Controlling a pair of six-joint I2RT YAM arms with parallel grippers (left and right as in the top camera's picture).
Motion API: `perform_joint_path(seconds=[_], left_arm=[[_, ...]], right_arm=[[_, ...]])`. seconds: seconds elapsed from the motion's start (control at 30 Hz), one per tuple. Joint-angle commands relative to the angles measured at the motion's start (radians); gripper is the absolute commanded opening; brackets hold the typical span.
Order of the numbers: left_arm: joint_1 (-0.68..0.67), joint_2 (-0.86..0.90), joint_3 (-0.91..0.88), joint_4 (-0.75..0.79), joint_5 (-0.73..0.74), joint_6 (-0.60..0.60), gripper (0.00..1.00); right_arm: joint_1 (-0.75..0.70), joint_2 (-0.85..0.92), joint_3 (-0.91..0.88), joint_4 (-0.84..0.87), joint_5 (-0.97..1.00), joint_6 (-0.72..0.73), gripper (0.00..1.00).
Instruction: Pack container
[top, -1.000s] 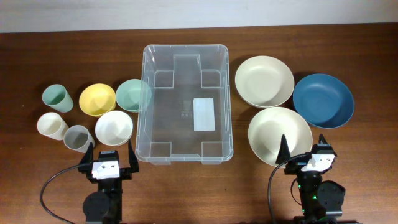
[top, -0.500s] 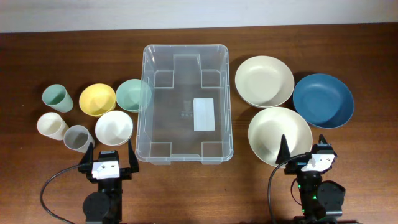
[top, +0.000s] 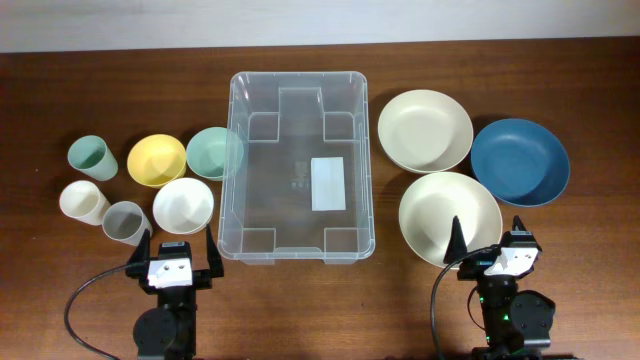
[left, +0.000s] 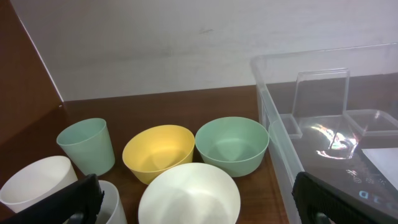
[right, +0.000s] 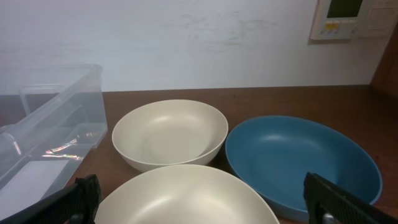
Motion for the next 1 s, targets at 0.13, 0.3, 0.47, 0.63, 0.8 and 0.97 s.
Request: perform_joint_path(seconds=[0.13, 0.3, 0.47, 0.63, 0.8, 0.97], left_arm=[[0.006, -0.002, -0.007, 0.001, -0.011, -0.016, 1.00], [0.006, -0.002, -0.007, 0.001, -0.011, -0.016, 1.00], [0.006, -0.002, -0.007, 0.001, -0.011, -0.016, 1.00], [0.006, -0.002, -0.007, 0.001, -0.011, -0.016, 1.00], [0.006, -0.002, -0.007, 0.001, -0.011, -0.016, 1.00], [0.006, -0.002, -0.007, 0.001, -0.011, -0.016, 1.00]], right_arm=[[-0.008, -0.008, -0.005, 0.047, -0.008, 0.008, 0.99], [-0.008, -0.008, 0.016, 0.066, -0.099, 0.027, 0.99], [-0.008, 0.020, 0.153, -0.196, 0.159, 0.145, 0.99], [-0.008, 0.131, 0.319, -0.274, 0.187, 0.144, 0.99], [-0.008, 0.346, 0.442, -0.340, 0.212, 0.144, 0.99], [-0.014, 0.534, 0.443, -0.309, 0.169, 0.237, 0.99]])
